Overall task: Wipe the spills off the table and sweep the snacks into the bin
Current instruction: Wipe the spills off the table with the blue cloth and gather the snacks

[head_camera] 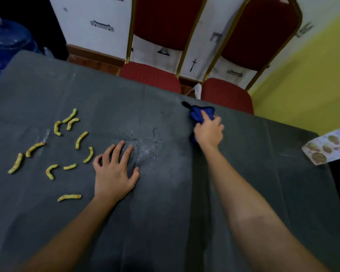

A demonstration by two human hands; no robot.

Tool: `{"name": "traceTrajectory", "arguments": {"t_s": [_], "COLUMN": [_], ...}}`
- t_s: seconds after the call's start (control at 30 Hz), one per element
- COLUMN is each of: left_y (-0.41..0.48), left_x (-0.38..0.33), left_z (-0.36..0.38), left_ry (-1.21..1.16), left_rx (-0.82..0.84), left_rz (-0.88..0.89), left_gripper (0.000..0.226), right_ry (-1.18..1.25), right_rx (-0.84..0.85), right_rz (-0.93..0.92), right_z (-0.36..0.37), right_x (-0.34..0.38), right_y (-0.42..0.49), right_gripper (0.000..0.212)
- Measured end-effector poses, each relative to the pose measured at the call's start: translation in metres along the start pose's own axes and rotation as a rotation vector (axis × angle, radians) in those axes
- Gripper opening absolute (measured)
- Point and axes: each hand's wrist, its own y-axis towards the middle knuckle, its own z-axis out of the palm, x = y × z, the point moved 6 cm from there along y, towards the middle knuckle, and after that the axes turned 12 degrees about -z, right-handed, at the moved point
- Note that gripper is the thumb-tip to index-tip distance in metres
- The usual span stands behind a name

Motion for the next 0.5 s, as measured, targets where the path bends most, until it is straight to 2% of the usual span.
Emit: {"name": "traceTrajectory", "arguments": {"t_s": [0.13, 0.23, 0.37, 0.5], "left_y": [0.008, 0.014, 0.016, 0.018], "left_x": [-0.003, -0.004, -0.001, 0.001], "left_z": [0.002, 0.001, 0.006, 0.011], "left_ry": [-0.025, -0.055, -0.051, -0.027], "left_rx": [-0.008, -0.016, 0.000, 0.059], "left_rz": [-0.004, -0.008, -0.008, -0.011], "left_gripper": [0.064, 0.063, 0.064, 0.064], "right_ry": [0.054, 0.030, -0.029, -0.030], "right_rx": [-0.041, -0.068, -0.017, 0.146], "right_rz": [0.256, 0.279, 0.079, -0.233], "right_z": [-0.017, -0.014, 0.004, 0.024], "right_x": [-0.032, 0.002, 0.071, 0.124], "right_y": [0.029, 0.037, 0.036, 0.025], "right_gripper": [0.050, 0.050, 0.051, 0.058]}}
